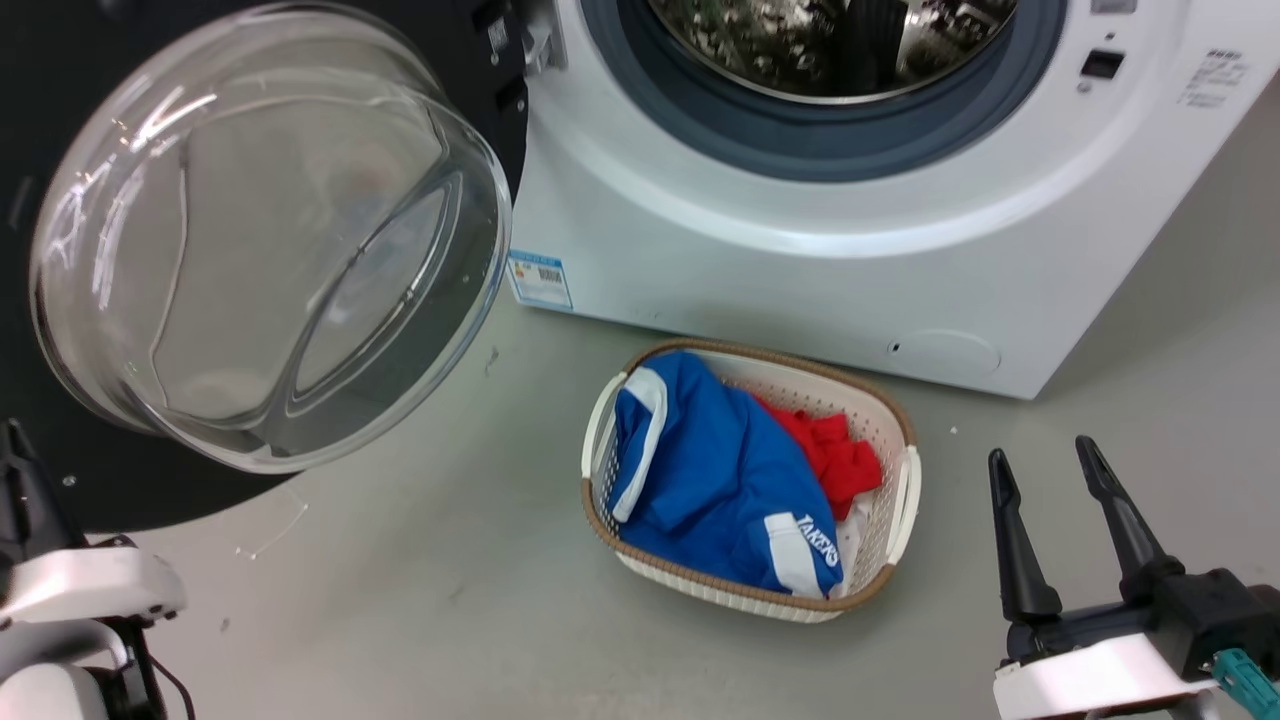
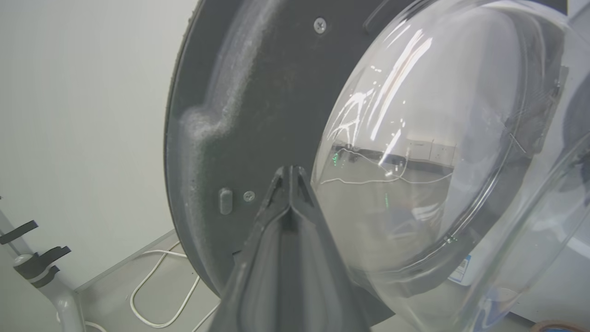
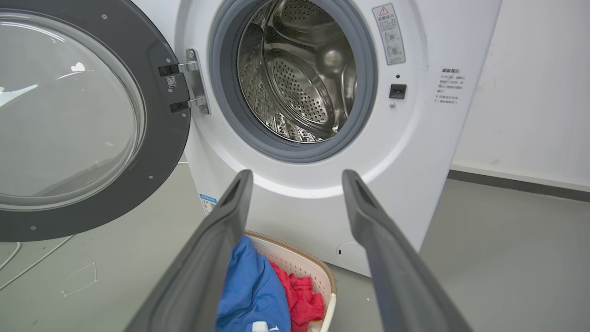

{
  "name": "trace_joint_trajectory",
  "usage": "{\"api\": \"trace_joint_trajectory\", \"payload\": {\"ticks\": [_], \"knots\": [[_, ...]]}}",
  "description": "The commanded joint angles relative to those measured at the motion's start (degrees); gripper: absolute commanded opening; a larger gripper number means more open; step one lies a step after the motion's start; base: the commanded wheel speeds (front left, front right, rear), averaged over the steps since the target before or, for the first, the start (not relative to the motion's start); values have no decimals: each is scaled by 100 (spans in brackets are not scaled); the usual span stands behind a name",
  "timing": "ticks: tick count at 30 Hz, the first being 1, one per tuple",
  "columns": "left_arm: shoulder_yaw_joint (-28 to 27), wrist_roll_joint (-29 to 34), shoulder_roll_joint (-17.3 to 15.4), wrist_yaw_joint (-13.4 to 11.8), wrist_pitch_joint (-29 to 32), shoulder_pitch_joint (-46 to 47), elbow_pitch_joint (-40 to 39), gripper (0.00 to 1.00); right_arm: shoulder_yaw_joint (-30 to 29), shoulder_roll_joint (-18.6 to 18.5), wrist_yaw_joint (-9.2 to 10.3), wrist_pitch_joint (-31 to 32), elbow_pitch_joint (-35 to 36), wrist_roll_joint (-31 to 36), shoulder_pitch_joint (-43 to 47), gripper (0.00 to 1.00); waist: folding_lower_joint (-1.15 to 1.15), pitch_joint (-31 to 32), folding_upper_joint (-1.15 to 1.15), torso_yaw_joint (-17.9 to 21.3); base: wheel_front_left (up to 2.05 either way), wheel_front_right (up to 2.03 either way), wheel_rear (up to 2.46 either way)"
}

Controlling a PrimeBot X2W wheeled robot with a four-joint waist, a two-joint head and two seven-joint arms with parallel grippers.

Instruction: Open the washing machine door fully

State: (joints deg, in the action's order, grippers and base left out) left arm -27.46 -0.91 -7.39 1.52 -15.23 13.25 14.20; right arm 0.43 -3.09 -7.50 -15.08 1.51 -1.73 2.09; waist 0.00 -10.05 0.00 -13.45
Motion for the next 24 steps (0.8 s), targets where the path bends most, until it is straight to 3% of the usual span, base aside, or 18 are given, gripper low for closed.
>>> {"api": "trace_joint_trajectory", "payload": {"ticks": [1, 12, 24], "knots": [[63, 47, 25, 42, 14, -101, -105, 0, -26, 24, 1, -12, 32, -28, 64, 100, 0, 223, 0, 57, 0, 0, 0], [607, 166, 264, 218, 15, -1008, -1197, 0, -288, 27, 1, -12, 320, -80, 340, 100, 0, 865, 0, 473, 0, 0, 0], [1968, 62, 434, 294, 15, -1623, -1567, 0, -389, 27, 1, -12, 430, -334, 664, 100, 0, 1090, 0, 942, 0, 0, 0]]}}
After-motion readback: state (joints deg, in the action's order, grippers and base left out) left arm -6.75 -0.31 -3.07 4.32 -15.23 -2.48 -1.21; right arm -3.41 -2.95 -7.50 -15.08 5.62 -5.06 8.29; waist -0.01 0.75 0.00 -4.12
